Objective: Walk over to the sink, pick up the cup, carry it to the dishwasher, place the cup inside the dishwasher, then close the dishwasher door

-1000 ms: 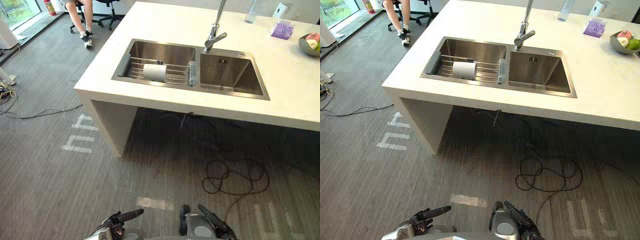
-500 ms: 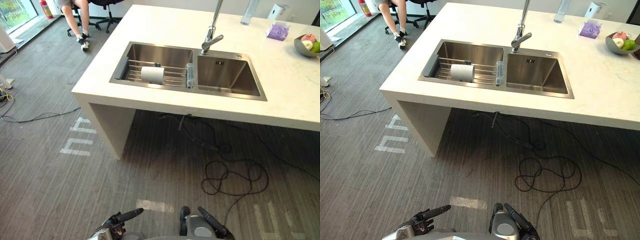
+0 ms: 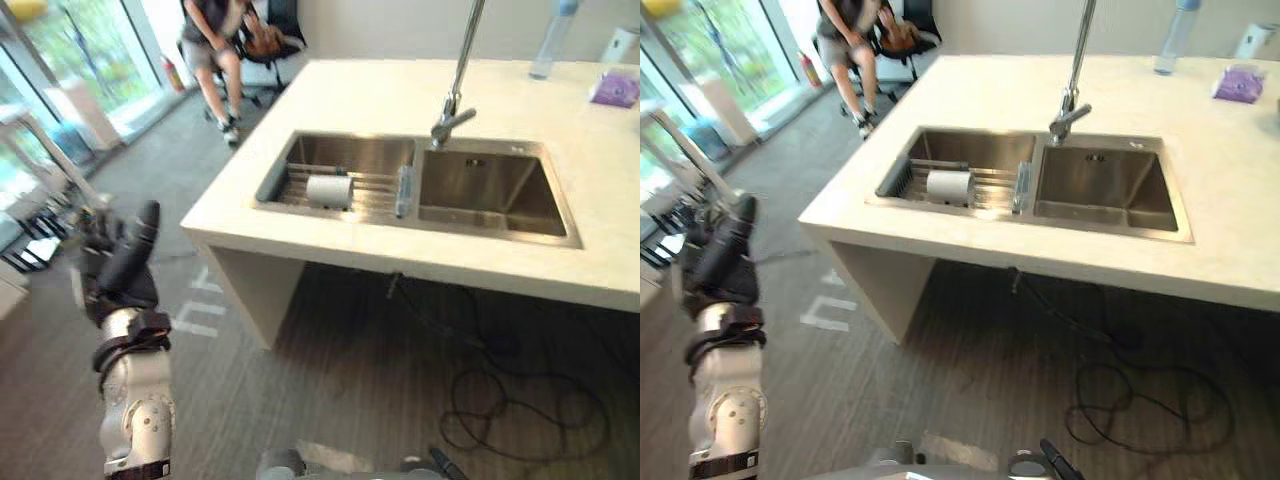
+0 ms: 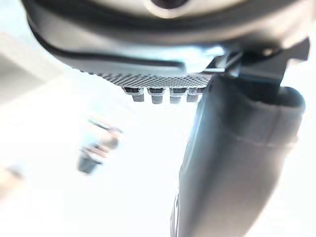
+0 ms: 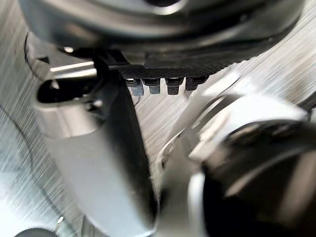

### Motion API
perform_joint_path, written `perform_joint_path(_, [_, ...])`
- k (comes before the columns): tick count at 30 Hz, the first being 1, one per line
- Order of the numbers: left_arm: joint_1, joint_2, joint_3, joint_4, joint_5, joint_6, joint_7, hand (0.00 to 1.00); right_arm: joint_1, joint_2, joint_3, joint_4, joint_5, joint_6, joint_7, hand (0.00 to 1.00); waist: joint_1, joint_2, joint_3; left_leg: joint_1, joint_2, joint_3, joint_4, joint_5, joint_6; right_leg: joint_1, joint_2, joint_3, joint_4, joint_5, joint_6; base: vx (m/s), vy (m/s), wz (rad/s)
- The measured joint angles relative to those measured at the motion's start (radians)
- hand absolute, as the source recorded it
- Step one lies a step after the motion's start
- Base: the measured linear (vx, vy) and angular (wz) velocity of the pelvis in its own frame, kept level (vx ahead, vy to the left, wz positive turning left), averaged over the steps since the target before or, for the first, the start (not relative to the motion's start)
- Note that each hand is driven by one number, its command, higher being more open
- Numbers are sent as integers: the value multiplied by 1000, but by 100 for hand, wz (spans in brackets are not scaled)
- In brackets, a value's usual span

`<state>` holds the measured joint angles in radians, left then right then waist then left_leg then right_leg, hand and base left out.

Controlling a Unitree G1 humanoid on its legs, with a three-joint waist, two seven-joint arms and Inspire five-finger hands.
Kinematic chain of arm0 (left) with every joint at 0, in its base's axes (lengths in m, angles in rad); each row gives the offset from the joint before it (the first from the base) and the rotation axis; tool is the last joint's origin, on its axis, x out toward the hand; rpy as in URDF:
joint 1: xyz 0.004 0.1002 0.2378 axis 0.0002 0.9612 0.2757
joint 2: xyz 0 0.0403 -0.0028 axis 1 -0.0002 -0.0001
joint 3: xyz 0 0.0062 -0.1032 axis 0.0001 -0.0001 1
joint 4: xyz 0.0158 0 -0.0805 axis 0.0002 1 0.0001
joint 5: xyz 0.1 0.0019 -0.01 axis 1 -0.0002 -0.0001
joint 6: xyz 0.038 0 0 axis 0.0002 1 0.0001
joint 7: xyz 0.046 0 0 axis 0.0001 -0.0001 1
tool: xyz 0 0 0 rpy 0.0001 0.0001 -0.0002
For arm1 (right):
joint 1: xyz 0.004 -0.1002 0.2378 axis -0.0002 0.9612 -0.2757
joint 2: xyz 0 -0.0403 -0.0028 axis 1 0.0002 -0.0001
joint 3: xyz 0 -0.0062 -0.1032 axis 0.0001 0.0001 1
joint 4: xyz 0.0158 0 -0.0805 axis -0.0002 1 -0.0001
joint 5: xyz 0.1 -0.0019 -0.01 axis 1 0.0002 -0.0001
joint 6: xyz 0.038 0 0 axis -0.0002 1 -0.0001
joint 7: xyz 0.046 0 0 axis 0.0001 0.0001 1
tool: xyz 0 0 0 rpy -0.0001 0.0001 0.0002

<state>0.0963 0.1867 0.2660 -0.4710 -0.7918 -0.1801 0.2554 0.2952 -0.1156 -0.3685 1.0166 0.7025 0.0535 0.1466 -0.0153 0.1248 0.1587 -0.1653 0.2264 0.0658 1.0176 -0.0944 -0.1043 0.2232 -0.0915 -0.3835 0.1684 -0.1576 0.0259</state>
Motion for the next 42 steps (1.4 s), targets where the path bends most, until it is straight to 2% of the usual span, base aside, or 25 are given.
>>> perform_joint_path(1, [-5,0,-32,-48,10,-19,-41,100,-22,1,-22,2,27,-1,0,100,4,-1,1,-23,-1,28,-39,-60,12,27,-7,-5,-22,0,0,168,-39,16])
perform_joint_path(2, [-8,0,-48,-65,10,-22,-67,100,-34,1,-29,4,41,-4,0,100,7,-2,1,-28,-7,42,-87,-80,13,35,-12,-5,-30,0,0,165,22,2])
perform_joint_path(4, [-29,1,-102,-92,17,-2,-127,100,-66,-5,-51,12,53,-14,6,100,15,-6,1,-13,-61,68,-346,-92,9,43,-38,-4,-41,-3,4,153,87,-5])
perform_joint_path(6, [-45,0,-158,-94,69,25,-170,100,-93,-22,-54,19,51,-14,8,100,13,1,-2,57,-142,-11,-816,2,0,35,-55,27,-43,-31,40,168,179,-27])
perform_joint_path(7, [-43,0,-168,-94,83,31,-175,100,-93,-24,-48,24,50,-10,8,100,18,8,-4,80,-139,-44,-893,41,-6,35,-44,50,-43,-36,49,215,216,-84])
perform_joint_path(8, [-32,0,-176,-82,107,36,-183,100,-95,-18,-34,40,50,-2,6,100,37,-3,-5,110,-142,-47,-912,113,6,36,-34,109,-44,-43,59,252,182,-120])
perform_joint_path(9, [-25,1,-175,-62,114,38,-188,100,-93,-7,-22,44,50,3,5,100,50,-13,-6,122,-148,-20,-898,138,30,34,-40,156,-43,-47,67,261,158,-118])
perform_joint_path(10, [-22,1,-176,-49,127,39,-194,100,-94,-4,-18,50,50,5,5,100,50,-27,-5,122,-150,-6,-884,136,35,34,-47,167,-38,-52,74,259,94,-75])
perform_joint_path(12, [-18,1,-207,17,129,62,-240,100,-87,14,-18,79,51,14,-2,100,34,-77,-13,104,-177,21,-832,102,58,23,-86,180,-31,-64,99,307,70,-22])
perform_joint_path(13, [-18,1,-231,36,129,72,-254,100,-87,17,-19,92,51,15,-4,100,26,-84,-13,99,-183,24,-824,92,64,23,-96,181,-35,-65,101,243,39,-4])
perform_joint_path(20, [-18,-5,-397,82,229,98,-273,100,-88,12,-60,122,58,4,3,100,15,-80,-16,131,-195,52,-772,7,67,20,-124,197,38,-84,116,134,35,-14])
perform_joint_path(23, [-18,-11,-426,99,281,101,-265,100,-70,5,-90,141,58,-18,12,100,13,-78,-26,121,-194,45,-724,-58,68,-31,-141,185,184,-108,122,36,74,5])
perform_joint_path(25, [-29,-5,-432,105,324,100,-248,100,-47,8,-97,145,73,-31,15,100,9,-92,-40,133,-214,41,-741,-61,74,-137,-181,201,400,-105,122,54,87,13])
perform_joint_path(27, [-43,17,-427,107,347,89,-203,100,-29,30,-97,144,135,-36,28,100,0,-133,-37,172,-250,30,-780,-58,83,-246,-241,230,631,-35,95,121,72,14])
perform_joint_path(28, [-42,20,-433,109,370,88,-175,100,-11,34,-97,140,136,-38,43,100,-8,-130,-37,211,-249,16,-814,-54,95,-286,-256,226,722,53,74,150,27,9])
perform_joint_path(29, [-42,21,-433,109,384,84,-163,100,-7,37,-97,140,131,-38,51,100,-14,-119,-35,227,-241,11,-827,-51,99,-309,-260,221,763,85,58,168,20,2])
perform_joint_path(30, [-44,20,-425,111,403,71,-136,100,-8,50,-96,139,117,-38,57,100,-23,-107,-39,243,-219,9,-840,-52,104,-343,-251,210,748,-48,48,128,12,-2])
perform_joint_path(31, [-50,20,-421,111,405,69,-126,100,-9,58,-95,138,111,-38,58,100,-26,-107,-40,243,-206,9,-842,-56,100,-363,-239,200,697,-94,48,145,-18,-3])
perform_joint_path(32, [-72,33,-414,122,404,70,-121,100,-11,76,-95,135,100,-38,58,100,-27,-105,-38,240,-178,9,-844,-61,87,-399,-193,208,550,-115,58,111,-49,5])
perform_joint_path(33, [-85,45,-409,133,405,73,-119,100,-10,86,-94,132,98,-35,55,100,-29,-112,-39,237,-168,5,-835,-60,69,-405,-158,223,423,-94,68,152,-87,22])
perform_joint_path(34, [-93,60,-411,134,415,79,-113,100,-5,97,-95,129,101,-31,43,100,-38,-136,-38,245,-180,-8,-833,-65,60,-400,-160,220,319,2,70,263,-210,41])
perform_joint_path(35, [-94,61,-410,142,453,79,-109,100,-1,99,-100,133,106,-18,20,100,-45,-158,-37,267,-192,-28,-835,-75,45,-372,-167,199,258,37,93,315,-254,44])
perform_joint_path(36, [-92,29,-412,152,474,84,-106,100,2,93,-104,134,127,-5,3,100,-42,-117,-39,266,-155,-24,-836,-74,40,-333,-132,169,194,49,86,287,-224,28])
perform_joint_path(38, [-93,13,-409,151,480,84,-105,100,0,86,-157,138,145,15,2,100,-24,-79,-52,275,-115,-6,-867,-72,23,-308,-81,160,119,74,71,193,-93,-14])
perform_joint_path(42, [-93,42,-396,148,603,100,-103,100,-5,96,-295,159,176,53,5,100,-32,-70,-58,315,-88,44,-895,-56,10,-268,-37,178,48,91,61,112,-64,-25])
